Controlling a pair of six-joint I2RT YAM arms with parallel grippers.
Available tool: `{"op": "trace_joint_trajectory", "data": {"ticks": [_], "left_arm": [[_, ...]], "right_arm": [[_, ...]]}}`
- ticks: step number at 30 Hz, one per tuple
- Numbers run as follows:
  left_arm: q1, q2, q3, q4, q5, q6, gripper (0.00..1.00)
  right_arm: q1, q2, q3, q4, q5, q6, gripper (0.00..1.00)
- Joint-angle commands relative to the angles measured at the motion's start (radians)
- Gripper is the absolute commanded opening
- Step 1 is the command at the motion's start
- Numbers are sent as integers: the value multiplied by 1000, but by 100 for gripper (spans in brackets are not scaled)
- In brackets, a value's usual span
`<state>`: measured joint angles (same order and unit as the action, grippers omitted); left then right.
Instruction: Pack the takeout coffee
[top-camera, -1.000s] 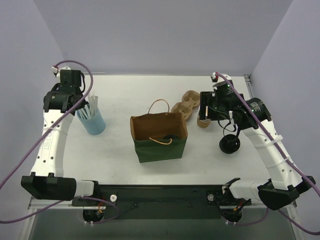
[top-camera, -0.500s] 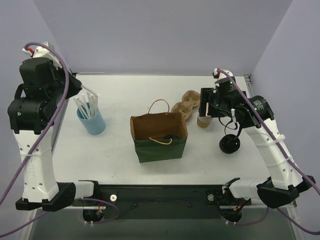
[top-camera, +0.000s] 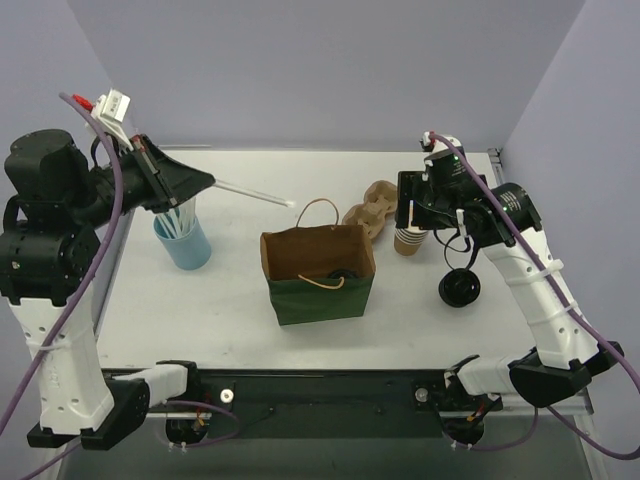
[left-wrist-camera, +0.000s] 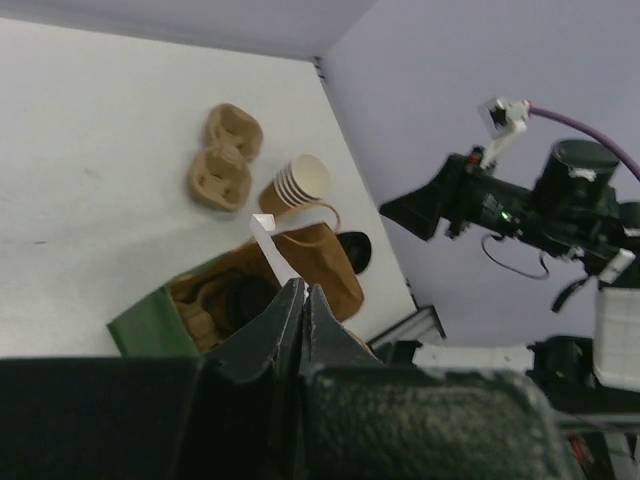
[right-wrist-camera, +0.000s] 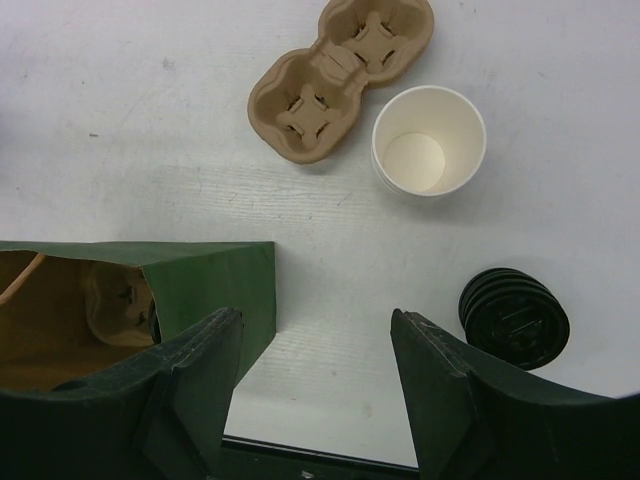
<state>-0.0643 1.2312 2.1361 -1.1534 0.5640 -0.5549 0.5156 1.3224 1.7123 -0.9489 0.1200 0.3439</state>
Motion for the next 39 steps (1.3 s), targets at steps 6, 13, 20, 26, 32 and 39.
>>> {"op": "trace_joint_trajectory", "data": {"ticks": [6,13,20,26,32,39], "left_arm": [[1,-239,-481,313,272,-189,5],[1,-282,-689,340,171,-134,6],[-12,-239,-801,426,73,-134,15],[-106,-216,-898,500,59,-159,29],[-135,-151,-756,408,-1,-55,50],[-132,-82,-565,317,-65,30,70]], "right_arm": [[-8,1,59,-51,58,-13,62],[-9,-14,40,-60,69,-11,62],[-9,-35,17,-60,87,-2,62],[-9,-22,41,-60,102,-16,62],[-9,-25,52,-62,106,-23,63],[-8,-17,112,-67,18,-7,78]]}}
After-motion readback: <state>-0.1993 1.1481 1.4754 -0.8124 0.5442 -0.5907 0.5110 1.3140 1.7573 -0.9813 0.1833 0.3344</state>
